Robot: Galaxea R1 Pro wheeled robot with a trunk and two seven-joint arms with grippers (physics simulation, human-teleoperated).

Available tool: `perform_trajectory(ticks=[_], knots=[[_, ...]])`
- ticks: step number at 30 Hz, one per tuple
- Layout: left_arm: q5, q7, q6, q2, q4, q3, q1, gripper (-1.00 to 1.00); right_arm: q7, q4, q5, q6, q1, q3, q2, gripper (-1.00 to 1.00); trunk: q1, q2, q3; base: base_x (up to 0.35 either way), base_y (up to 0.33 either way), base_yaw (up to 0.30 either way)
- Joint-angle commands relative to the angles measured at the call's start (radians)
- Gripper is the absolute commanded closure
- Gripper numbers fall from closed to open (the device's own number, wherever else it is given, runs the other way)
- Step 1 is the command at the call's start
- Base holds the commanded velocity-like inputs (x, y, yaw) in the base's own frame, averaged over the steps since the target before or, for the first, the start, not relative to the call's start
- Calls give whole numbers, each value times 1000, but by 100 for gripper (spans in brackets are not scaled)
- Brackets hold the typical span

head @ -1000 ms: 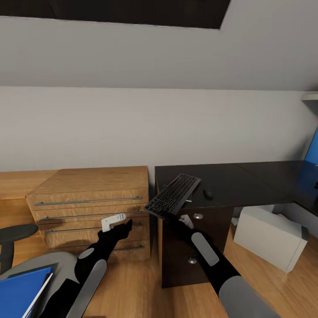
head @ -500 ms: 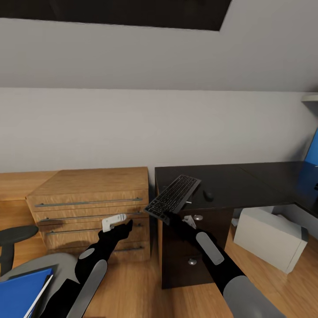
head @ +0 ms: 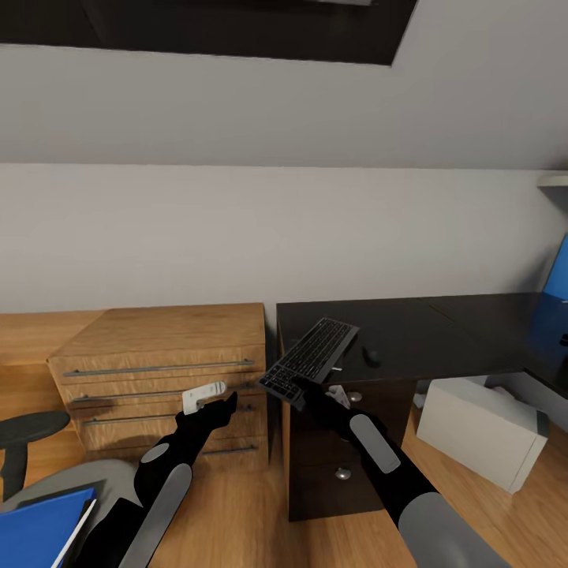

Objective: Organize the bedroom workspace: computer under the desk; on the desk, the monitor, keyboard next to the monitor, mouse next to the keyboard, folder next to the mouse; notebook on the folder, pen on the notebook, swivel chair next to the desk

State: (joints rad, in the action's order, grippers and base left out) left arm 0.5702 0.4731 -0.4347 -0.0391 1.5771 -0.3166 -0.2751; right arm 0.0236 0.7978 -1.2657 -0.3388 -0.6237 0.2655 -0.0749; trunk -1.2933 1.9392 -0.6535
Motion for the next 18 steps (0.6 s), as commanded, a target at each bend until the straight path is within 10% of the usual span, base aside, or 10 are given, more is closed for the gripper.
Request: perform_trajectory(ticks=[1, 18], knots=[[10, 10, -1, -1, 1, -2, -1, -100, 2, 0, -6, -2, -1, 1, 0, -100, 0, 1, -1, 0, 0, 0], [9, 10, -1, -1, 1, -2, -1, -100, 4, -2, -3, -2, -1, -2, 1, -100, 0, 1, -1, 0, 0, 0]])
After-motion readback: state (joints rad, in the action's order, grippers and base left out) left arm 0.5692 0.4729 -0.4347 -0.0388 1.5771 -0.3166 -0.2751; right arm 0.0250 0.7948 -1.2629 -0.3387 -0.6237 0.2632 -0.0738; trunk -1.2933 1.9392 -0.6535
